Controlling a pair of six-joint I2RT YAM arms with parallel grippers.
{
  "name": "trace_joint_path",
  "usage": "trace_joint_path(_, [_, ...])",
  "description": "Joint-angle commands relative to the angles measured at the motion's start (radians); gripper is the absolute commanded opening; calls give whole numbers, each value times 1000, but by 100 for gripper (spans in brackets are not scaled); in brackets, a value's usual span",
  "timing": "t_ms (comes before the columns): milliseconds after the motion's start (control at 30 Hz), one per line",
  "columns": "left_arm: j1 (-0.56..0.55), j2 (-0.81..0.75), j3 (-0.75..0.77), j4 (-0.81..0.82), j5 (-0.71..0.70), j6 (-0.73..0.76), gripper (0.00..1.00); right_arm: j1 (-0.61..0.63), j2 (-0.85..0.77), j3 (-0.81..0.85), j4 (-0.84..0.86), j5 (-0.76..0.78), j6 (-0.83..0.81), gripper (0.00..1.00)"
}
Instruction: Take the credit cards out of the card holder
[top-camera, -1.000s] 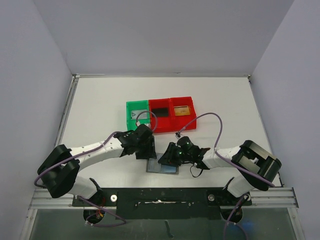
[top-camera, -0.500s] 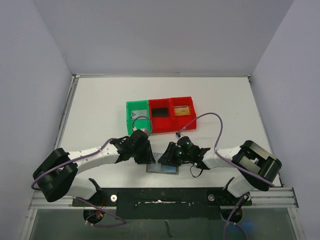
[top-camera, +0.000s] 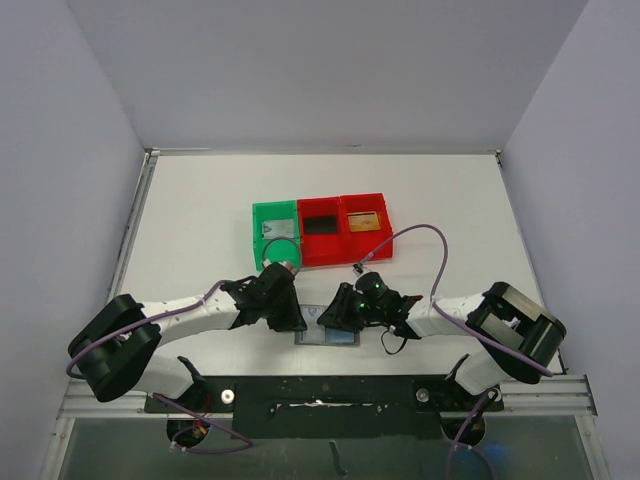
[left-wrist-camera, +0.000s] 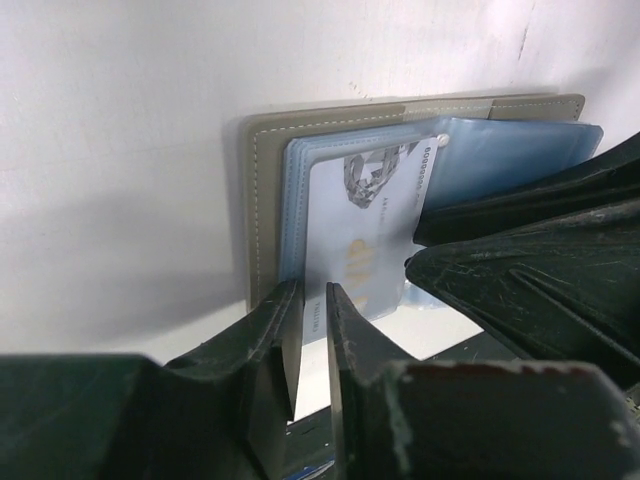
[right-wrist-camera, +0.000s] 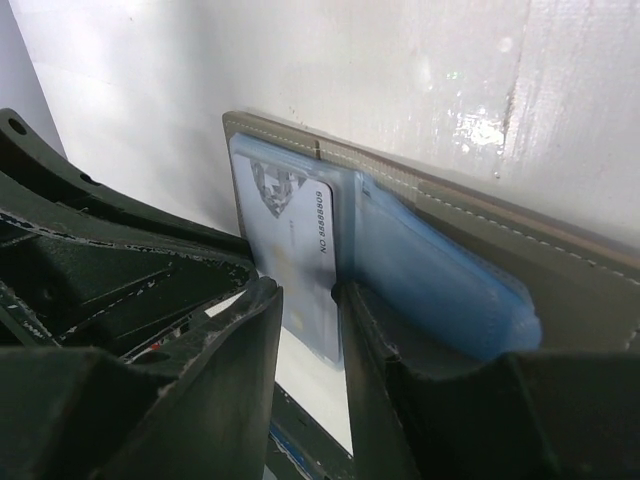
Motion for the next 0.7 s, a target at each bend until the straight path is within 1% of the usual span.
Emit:
trace_joint_path(0, [-2,7,-8,58,3,3,13,10,8,-1,22,-26,-36,29])
trace_joint_path(100, [-2,18,-5,59,2,10,9,15,9,-13,75,-42,-33,20])
trace_joint_path(167, [-2,24,-3,57,1,17,6,13,1,-18,114,-53,-38,11])
trace_joint_path(300, [-2,34,3,49,-4,34,1,12,-4,-9,150,-92,-65,0])
trace_joint_path(500, [-2,50,24,10,-28,51,0,4,-32,-6,112,-96,-83,0])
trace_joint_path(667, [-2,46,21,-4,-43,47,0,-34,-85,-41,69,-89,-91,0])
